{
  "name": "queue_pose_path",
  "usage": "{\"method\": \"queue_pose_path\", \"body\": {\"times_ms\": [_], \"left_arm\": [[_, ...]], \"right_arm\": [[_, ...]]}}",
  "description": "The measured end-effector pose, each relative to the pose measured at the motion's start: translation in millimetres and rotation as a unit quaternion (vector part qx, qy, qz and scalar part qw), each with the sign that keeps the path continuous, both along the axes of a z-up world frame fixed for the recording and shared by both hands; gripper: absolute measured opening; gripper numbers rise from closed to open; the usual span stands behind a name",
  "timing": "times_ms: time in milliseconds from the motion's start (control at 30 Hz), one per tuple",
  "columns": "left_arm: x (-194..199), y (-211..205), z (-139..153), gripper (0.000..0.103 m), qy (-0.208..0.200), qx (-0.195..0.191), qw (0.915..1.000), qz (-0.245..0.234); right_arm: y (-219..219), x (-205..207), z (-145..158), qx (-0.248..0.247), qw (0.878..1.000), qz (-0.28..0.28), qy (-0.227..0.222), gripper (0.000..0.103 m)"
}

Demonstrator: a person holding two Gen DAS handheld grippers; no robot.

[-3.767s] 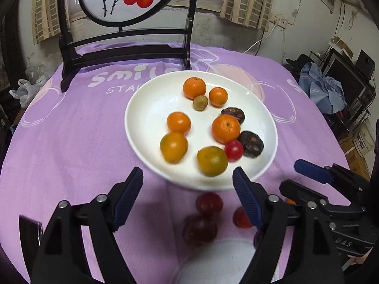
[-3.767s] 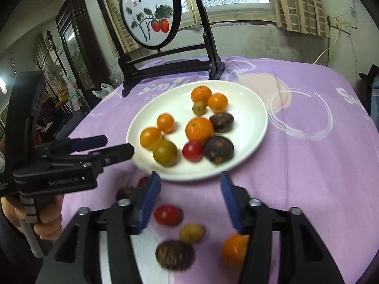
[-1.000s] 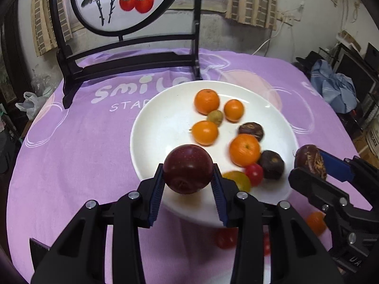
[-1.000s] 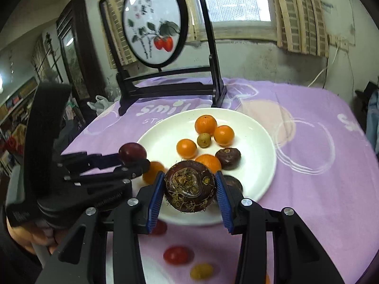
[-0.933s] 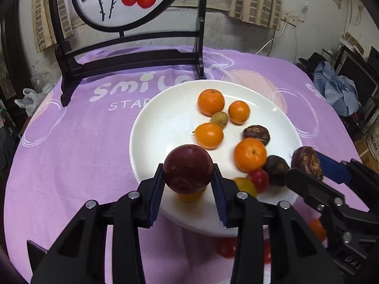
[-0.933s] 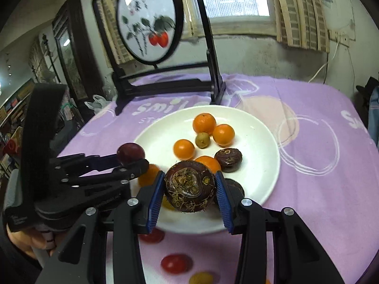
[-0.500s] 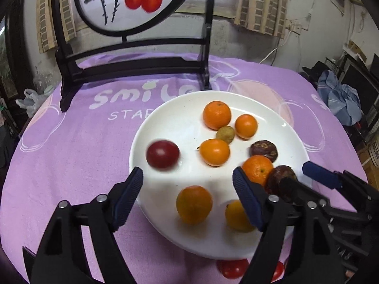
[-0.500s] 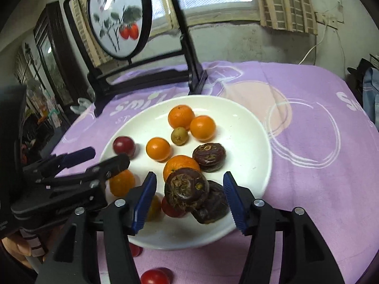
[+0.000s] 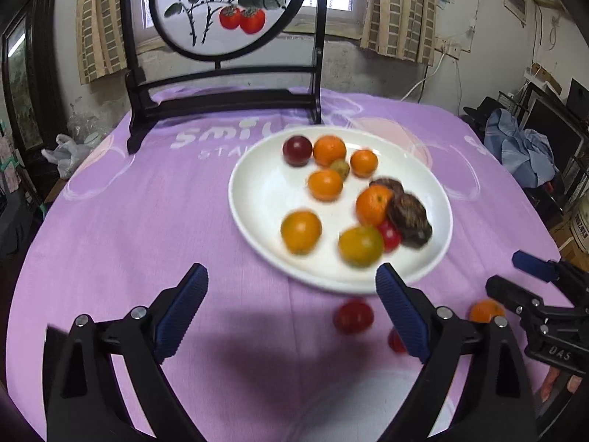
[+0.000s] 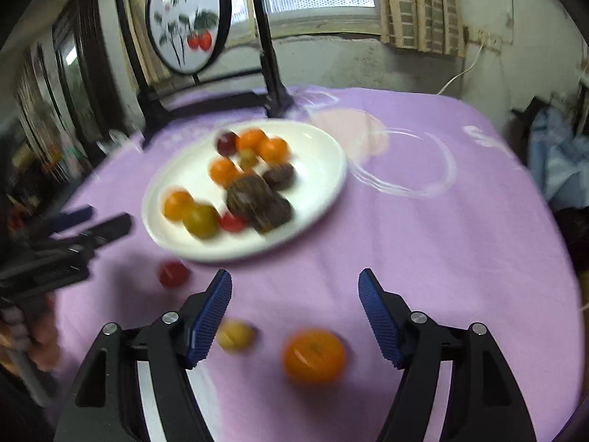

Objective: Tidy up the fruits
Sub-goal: 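Carry both fruits over the white plate and open both tools to release, then grasp the tangerine with the right tool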

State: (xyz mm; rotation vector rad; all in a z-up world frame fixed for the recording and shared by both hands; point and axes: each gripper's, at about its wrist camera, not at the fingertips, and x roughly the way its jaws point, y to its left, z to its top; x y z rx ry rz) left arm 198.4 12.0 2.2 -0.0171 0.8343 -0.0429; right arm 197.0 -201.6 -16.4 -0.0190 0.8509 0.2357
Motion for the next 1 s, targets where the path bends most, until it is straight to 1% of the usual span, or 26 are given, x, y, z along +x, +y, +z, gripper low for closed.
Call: {"method": "queue_pose_path", "body": {"times_ms": [67,167,233,300,400,467,500,533,600,733,833,900,1000], "left_arm": [[-15.6,0.4,-8.5,0.091,0.010,-0.005,0.9999,0.000],[-29.5,3.1,-19.4,0.091,0.021,-0.016,0.9997,0.001],[-33.6,6.2,-24.0,0.091,0.020,-0.020,0.9996,0.003],[-37.7,9.6,-27.2,0.091,0.012,-0.019,0.9997,0.001],[-38.6,11.1,-28.0,0.091,-0.001,-0.001,1.0000,-0.009],[-37.3,13.6,-29.4,0.091,0.001,-0.008,0.9999,-0.009],[-36.5,13.6,-30.8,0.091,0.007,-0.014,0.9998,-0.013],[-36.4,12.6,-31.4,0.091,0.010,-0.016,0.9997,-0.017],[-36.0,9.1,-34.2,0.091,0.013,-0.009,0.9996,-0.025],[-36.2,6.4,-37.3,0.091,0.019,-0.008,0.9993,-0.031],[-34.9,4.9,-40.6,0.091,0.024,-0.008,0.9992,-0.030],[-34.6,3.0,-43.1,0.091,0.025,-0.002,0.9992,-0.030],[-34.4,-2.9,-46.4,0.090,0.019,0.016,0.9991,-0.034]], "right_arm": [[-1.4,-14.9,-4.4,-0.032,0.999,0.003,-0.002,0.072],[-1.9,-30.6,-12.9,-0.060,0.998,0.009,0.002,0.072],[-1.5,-34.8,-18.2,-0.067,0.998,0.011,0.009,0.072],[0.2,-38.5,-25.3,-0.079,0.997,0.006,0.017,0.072],[2.6,-39.6,-33.7,-0.084,0.996,0.007,0.026,0.072],[4.2,-35.4,-40.7,-0.089,0.995,0.002,0.035,0.071],[4.3,-31.7,-43.8,-0.087,0.995,0.000,0.041,0.069],[4.8,-28.8,-46.1,-0.084,0.995,-0.002,0.045,0.061],[5.8,-22.5,-50.9,-0.073,0.996,0.000,0.055,0.044],[7.1,-24.5,-51.1,-0.069,0.996,-0.001,0.050,0.043],[1.5,-29.5,-50.8,-0.047,0.998,-0.003,0.053,0.043],[-1.4,-33.7,-50.7,-0.033,0.998,-0.001,0.054,0.043],[0.7,-36.0,-50.9,-0.032,0.998,0.005,0.053,0.043]]}}
